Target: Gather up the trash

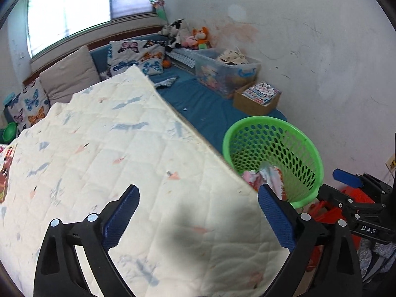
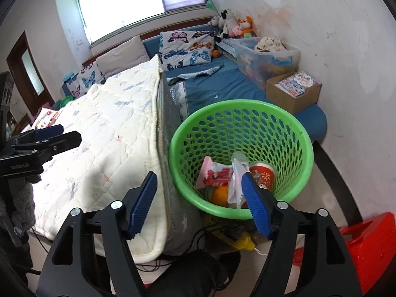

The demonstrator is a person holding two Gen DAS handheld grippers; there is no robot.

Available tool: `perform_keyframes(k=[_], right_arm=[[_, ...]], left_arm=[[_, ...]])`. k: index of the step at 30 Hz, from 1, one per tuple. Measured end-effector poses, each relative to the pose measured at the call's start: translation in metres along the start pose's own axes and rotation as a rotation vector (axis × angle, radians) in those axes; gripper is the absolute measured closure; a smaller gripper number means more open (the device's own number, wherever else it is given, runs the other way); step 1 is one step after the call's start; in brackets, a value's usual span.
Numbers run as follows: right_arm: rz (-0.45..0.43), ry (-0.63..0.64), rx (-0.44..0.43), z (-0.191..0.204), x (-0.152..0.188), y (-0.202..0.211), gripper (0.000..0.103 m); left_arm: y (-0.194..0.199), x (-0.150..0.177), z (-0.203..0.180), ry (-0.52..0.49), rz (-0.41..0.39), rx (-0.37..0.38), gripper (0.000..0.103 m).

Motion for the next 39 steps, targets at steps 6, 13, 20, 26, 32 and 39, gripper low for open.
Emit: perform_keyframes(k=[6, 13, 20, 26, 32, 39], right_arm=[[-0.001, 0.048, 0.004, 0.021, 0.002, 0.004, 0.021], [-0.004, 0.104, 0.011, 0.043, 0.004, 0.007, 0.014], [-0.015, 0.118, 0.013, 0.053, 0.004, 0.010, 0.010], [-0.020, 0.122, 0.014, 0.063, 0.005, 0.013, 0.008], [-0.022, 0.127, 0.021, 0.066, 0.006, 0.013, 0.008], [-0.027, 0.122, 0.015, 0.069, 0.004, 0.014, 0.007]], left_arm=[[0.018, 0.015, 0.026, 0.042, -0.009, -0.049, 0.008], [0.034, 0.030, 0.053, 0.089, -0.017, -0.105, 0.008], [0.045, 0.044, 0.066, 0.112, -0.029, -0.142, 0.007], [0.053, 0.052, 0.074, 0.140, -0.035, -0.155, 0.007], [0.061, 0.056, 0.077, 0.159, -0.048, -0.174, 0.007], [0.070, 0.057, 0.077, 0.145, -0.071, -0.219, 0.007]])
Point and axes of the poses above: each gripper's, at about its wrist camera, not at the fingertips, and y roughly against the way its jaws point, z to its left, x to its underside, the point moved 10 cm from there along -y, roughly the way its jaws point, and after that the axes turned 7 degrees about x, right-handed, at the moved point
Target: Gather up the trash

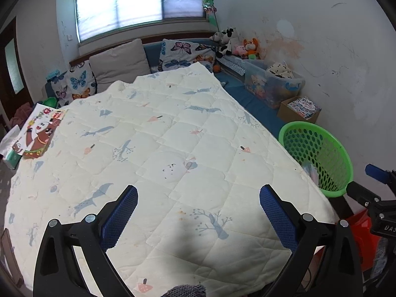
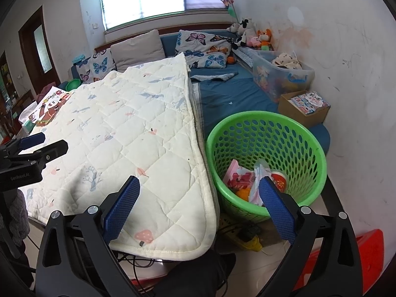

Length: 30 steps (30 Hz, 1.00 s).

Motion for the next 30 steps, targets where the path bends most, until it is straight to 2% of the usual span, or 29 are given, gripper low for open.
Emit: perform_keyframes(k=[30], right_arm=[[0.009, 0.010, -0.020, 0.008, -0.003, -0.008, 0.006]], left_arm=[[0.002, 0.003, 0.010, 0.049, -0.005, -0.021, 0.007]])
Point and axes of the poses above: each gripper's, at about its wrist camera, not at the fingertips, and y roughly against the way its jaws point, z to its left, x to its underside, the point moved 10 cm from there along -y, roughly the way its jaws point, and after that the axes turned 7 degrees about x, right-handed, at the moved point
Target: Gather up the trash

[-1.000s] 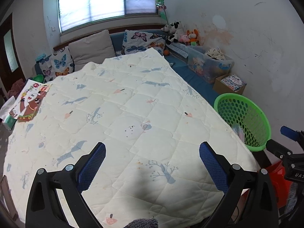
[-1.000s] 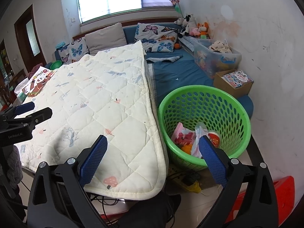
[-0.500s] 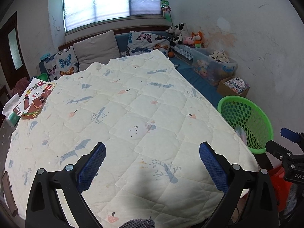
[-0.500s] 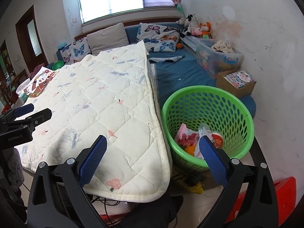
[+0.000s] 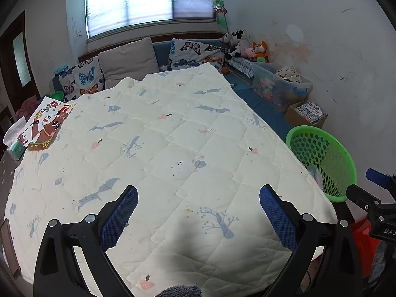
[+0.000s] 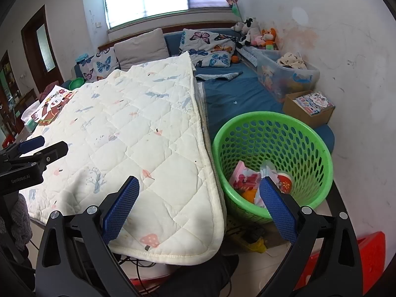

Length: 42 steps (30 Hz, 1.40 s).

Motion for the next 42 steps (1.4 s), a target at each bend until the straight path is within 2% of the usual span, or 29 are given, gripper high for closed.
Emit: perform_keyframes(k=[42], right_arm=[[0.001, 0.019, -0.024, 0.0090, -0.0001, -0.0028, 0.006]], left_arm=[[0.0012, 0.0043, 0.0062, 0.030, 0.004, -0.014, 0.007]])
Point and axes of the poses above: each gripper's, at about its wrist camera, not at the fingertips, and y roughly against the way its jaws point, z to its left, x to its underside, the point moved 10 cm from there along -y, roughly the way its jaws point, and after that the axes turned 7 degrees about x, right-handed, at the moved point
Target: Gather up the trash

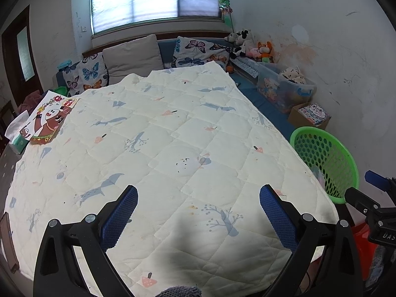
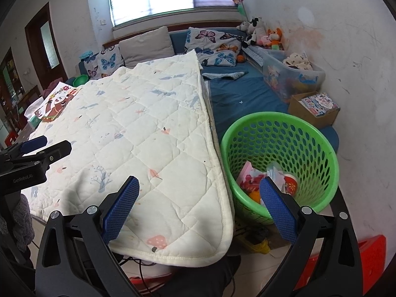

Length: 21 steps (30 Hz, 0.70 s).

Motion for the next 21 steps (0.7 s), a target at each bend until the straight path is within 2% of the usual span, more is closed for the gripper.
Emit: perform_keyframes(k=[21], right_arm=[[-0.008, 0.023, -0.027, 0.011, -0.005, -0.001, 0.006]], left_arm=[[0.005, 0.000, 0.010, 0.025, -0.009, -0.023, 0.007]])
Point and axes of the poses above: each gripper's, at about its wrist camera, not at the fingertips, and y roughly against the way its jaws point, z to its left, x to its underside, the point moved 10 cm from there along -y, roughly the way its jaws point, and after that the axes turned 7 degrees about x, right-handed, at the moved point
